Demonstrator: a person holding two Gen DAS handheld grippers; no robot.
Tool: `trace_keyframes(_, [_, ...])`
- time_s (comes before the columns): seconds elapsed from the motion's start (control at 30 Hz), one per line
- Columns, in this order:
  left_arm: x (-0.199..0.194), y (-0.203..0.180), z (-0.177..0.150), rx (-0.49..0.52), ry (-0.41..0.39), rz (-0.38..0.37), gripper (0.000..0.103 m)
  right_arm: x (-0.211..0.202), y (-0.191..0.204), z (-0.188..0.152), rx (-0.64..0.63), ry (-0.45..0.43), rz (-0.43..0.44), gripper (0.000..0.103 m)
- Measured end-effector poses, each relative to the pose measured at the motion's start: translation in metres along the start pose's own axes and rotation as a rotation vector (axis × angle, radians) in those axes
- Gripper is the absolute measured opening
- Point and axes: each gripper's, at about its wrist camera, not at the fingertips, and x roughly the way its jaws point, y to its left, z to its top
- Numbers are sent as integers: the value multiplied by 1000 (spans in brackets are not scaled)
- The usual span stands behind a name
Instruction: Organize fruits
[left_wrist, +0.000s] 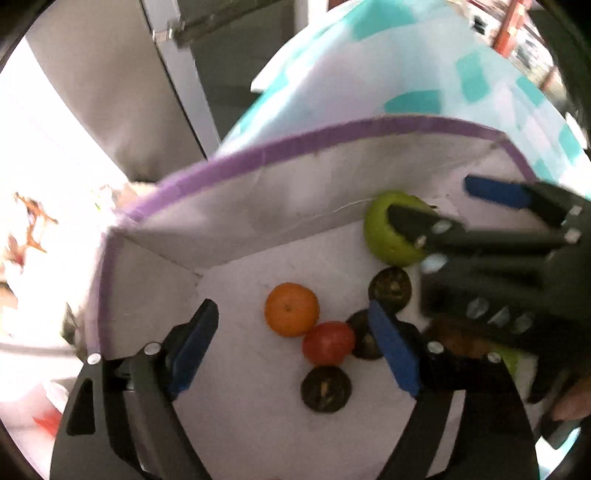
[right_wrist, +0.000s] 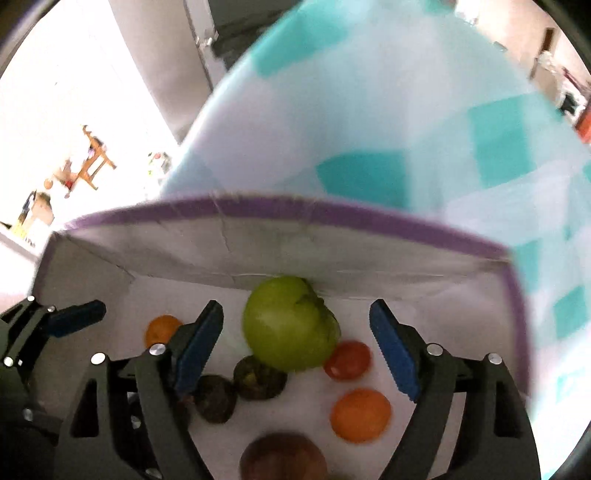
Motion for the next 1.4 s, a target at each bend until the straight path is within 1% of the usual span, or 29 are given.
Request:
trace_keyframes(0.03, [-12,-2,-3,24,-25,15,93,-17,-1,-1,16,-13,-6,83])
trace_keyframes(0.07, [-28,-4,-6,44,-54,15,94,-30,-1,1,25,-25,-13,84])
trace_keyframes(0.13, [-58,-7,-12,74,-106,9,95,-63,1,-4,33,-55,-43,86])
trace_keyframes(0.2, [-94,-10,-25,109,-165,-2,99,-101,8,-16,38,-85,-77,87])
trace_keyframes(0.23, [-110,-11,-29,128,-191,-3,100,-125,13,-25,46,-104,-94,87])
trace_keyframes(0.3, [-145,-8,-46,169,-257,-12,101,-157,20,-40,56,-132,-114,87])
trace_keyframes(0.37, [-180,-6,-64,203,-315,-23,101,-194,31,-62,62,-169,-138,87])
trace_keyframes(0.4, [-191,-6,-70,217,-331,-29,101,-209,36,-71,62,-185,-149,87])
trace_keyframes(0.43, [-201,4,-74,230,-348,-40,101,-228,43,-85,65,-207,-165,87])
trace_keyframes(0.53, [-236,10,-96,251,-425,-90,101,-258,63,-114,70,-246,-190,87])
trace_keyframes(0.57, [-249,11,-107,256,-449,-101,101,-270,71,-129,73,-260,-200,87])
trace_keyframes(0.67, [-270,16,-123,274,-488,-108,101,-301,84,-163,96,-303,-212,87])
trace_keyframes(0.8, [-300,23,-152,281,-561,-147,101,-340,95,-206,125,-356,-226,87])
trace_keyframes(0.87, [-309,25,-164,282,-587,-141,101,-354,99,-223,135,-378,-233,87])
trace_keyframes(0.97, [-316,33,-178,265,-628,-110,101,-369,100,-244,160,-407,-238,87])
trace_keyframes(1.03, [-318,40,-183,253,-633,-125,101,-375,98,-256,176,-421,-251,87])
trace_keyframes(1.13, [-310,51,-185,237,-588,-163,101,-381,94,-270,192,-435,-264,87])
trace_keyframes(1.27, [-291,56,-187,252,-546,-154,101,-377,85,-284,221,-459,-264,87])
trace_keyframes(1.33, [-280,56,-187,260,-526,-146,101,-370,81,-287,229,-465,-262,87])
trace_keyframes(1.4, [-264,53,-185,270,-486,-142,101,-357,75,-287,239,-452,-253,87])
